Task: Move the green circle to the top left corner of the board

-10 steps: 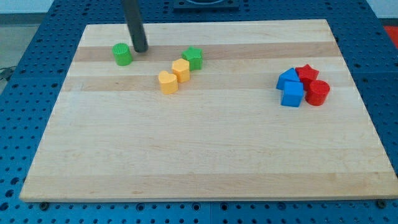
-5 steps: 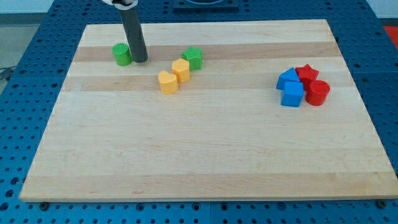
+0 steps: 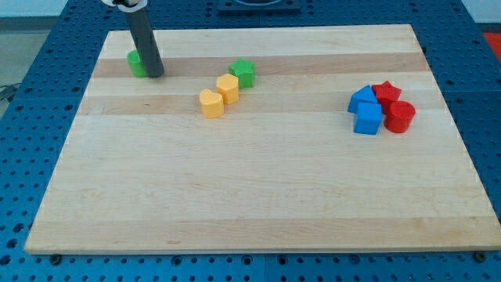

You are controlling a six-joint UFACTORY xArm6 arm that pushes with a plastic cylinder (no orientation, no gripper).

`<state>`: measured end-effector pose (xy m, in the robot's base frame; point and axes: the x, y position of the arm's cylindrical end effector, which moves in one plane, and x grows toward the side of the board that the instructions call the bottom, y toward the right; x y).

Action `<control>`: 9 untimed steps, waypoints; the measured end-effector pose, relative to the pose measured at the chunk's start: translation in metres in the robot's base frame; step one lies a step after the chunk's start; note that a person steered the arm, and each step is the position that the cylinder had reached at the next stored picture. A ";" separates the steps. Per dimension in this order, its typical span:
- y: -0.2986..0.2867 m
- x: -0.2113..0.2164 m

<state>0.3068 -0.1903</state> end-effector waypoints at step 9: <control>0.015 0.060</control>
